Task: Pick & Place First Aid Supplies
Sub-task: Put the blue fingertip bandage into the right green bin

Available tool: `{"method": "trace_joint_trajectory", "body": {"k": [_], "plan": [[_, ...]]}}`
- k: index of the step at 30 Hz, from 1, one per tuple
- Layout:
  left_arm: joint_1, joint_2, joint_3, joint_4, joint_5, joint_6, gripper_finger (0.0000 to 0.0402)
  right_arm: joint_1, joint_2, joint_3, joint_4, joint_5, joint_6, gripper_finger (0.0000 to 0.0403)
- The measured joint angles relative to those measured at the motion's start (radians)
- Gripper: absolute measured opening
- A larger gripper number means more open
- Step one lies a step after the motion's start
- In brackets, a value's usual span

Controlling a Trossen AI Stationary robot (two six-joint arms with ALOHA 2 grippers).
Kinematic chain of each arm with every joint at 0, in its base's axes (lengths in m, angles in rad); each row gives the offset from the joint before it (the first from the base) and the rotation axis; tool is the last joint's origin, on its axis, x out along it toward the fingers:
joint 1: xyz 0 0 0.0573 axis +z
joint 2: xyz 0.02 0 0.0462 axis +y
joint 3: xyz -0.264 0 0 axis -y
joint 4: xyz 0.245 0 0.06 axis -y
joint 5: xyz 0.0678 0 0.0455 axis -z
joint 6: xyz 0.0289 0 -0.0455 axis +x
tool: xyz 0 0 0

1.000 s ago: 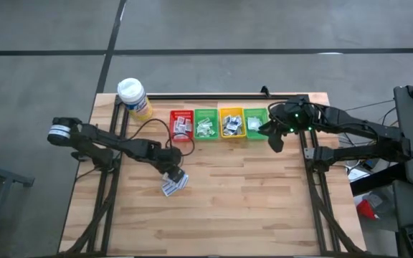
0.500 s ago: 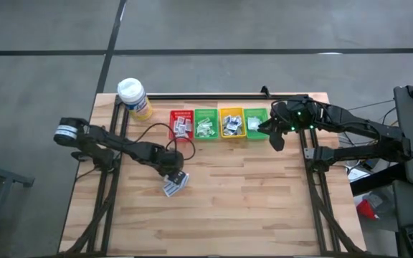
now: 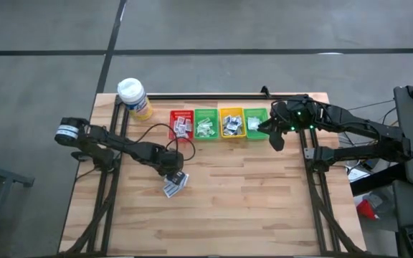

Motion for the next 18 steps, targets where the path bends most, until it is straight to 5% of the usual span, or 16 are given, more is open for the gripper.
{"method": "trace_joint_trajectory", "body": {"k": [18], "plan": [[-0.001, -0.104, -0.004, -0.182, -0.055, 0.072, 0.0009, 0.000, 0.000, 0.000, 0.020, 0.002, 0.000, 0.0075]]}}
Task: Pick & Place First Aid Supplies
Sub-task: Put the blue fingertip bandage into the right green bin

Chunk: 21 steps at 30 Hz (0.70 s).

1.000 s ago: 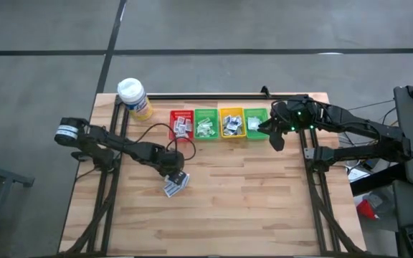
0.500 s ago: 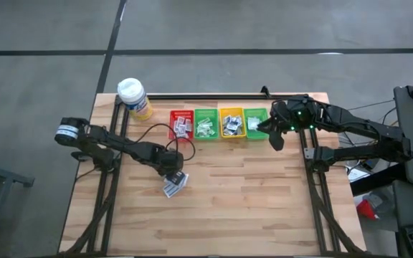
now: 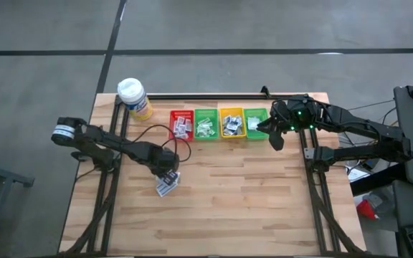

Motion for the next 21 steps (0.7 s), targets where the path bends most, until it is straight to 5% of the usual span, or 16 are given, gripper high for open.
{"method": "trace_joint_trajectory", "body": {"k": [7, 21], "plan": [[0.001, -0.092, -0.007, -0.077, -0.095, -0.001, 0.0001, 0.000, 0.000, 0.000, -0.001, 0.000, -0.003, 0.0066], [0.001, -0.132, 0.038, -0.084, -0.100, 0.009, 0.0000, 0.000, 0.000, 0.000, -0.001, 0.000, -0.004, 0.0067]]}}
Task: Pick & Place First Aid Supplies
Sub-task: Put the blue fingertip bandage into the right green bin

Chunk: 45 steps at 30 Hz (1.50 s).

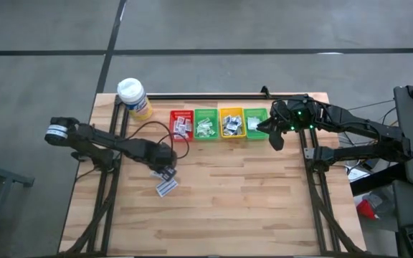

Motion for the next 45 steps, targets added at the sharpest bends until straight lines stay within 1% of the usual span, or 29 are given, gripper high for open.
{"method": "trace_joint_trajectory", "body": {"k": [3, 8, 13, 17, 20, 27, 32, 34, 39, 45], "plan": [[0.000, -0.001, 0.034, 0.002, -0.006, 0.026, 0.0000, 0.000, 0.000, 0.000, 0.000, 0.000, 0.000, 0.0072], [0.002, -0.003, 0.107, 0.007, -0.045, 0.081, 0.0000, 0.000, 0.000, 0.000, 0.003, -0.005, 0.008, 0.0077], [0.005, -0.003, 0.182, 0.046, -0.092, 0.146, 0.0000, 0.000, 0.010, 0.000, 0.015, -0.012, 0.017, 0.0072], [0.016, -0.004, 0.228, 0.080, -0.120, 0.193, 0.0000, 0.000, 0.033, -0.005, 0.040, -0.117, 0.017, 0.0069], [0.024, -0.004, 0.254, 0.094, -0.153, 0.221, 0.0000, 0.000, 0.069, -0.015, 0.096, -0.215, 0.025, 0.0077], [0.031, -0.005, 0.291, 0.133, -0.184, 0.262, 0.0000, 0.002, 0.226, -0.022, 0.207, -0.335, 0.054, 0.0122], [0.032, -0.005, 0.304, 0.139, -0.207, 0.268, 0.0000, 0.002, 0.364, -0.022, 0.370, -0.469, 0.059, 0.0166], [0.032, -0.005, 0.307, 0.137, -0.215, 0.272, 0.0000, 0.002, 0.419, -0.010, 0.419, -0.503, 0.078, 0.0182], [0.032, -0.005, 0.309, 0.138, -0.217, 0.280, 0.0000, 0.004, 0.545, 0.052, 0.446, -0.537, 0.088, 0.0213], [0.031, -0.005, 0.309, 0.142, -0.232, 0.283, 0.0000, 0.008, 0.696, 0.177, 0.445, -0.637, 0.089, 0.0231]]}}
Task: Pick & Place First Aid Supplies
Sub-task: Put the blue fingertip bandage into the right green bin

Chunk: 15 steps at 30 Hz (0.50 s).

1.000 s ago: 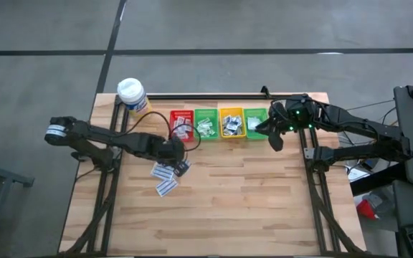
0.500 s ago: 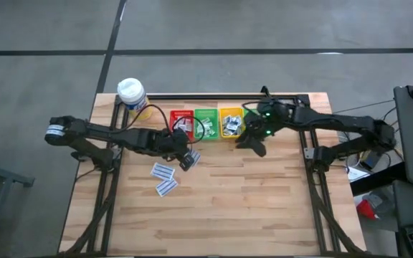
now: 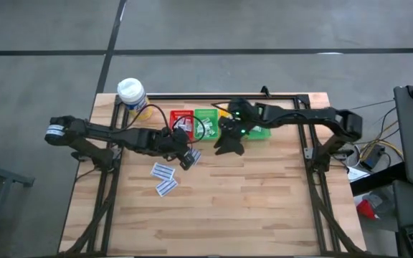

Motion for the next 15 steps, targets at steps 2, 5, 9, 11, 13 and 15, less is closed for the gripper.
{"method": "trace_joint_trajectory", "body": {"k": [2, 5, 9, 11, 13, 15], "plan": [[0.000, 0.000, 0.000, 0.000, -0.005, 0.001, 0.0000, 0.000, 0.049, 0.046, -0.002, -0.021, -0.001, 0.0234], [0.000, 0.000, 0.000, 0.000, -0.006, 0.001, 0.0000, 0.000, 0.116, 0.108, -0.008, -0.048, -0.006, 0.0239], [-0.001, 0.000, 0.000, 0.000, -0.008, -0.001, 0.0000, 0.002, 0.181, 0.171, -0.008, -0.071, -0.004, 0.0243], [-0.001, 0.000, 0.000, 0.000, -0.009, 0.000, 0.0000, 0.002, 0.210, 0.197, -0.008, -0.101, 0.000, 0.0245], [-0.001, 0.000, 0.000, 0.000, -0.009, 0.000, 0.0000, 0.003, 0.232, 0.214, -0.009, -0.117, 0.012, 0.0244], [-0.001, 0.000, 0.000, 0.000, -0.009, 0.000, 0.0000, 0.003, 0.243, 0.224, -0.006, -0.118, 0.014, 0.0243]]}}
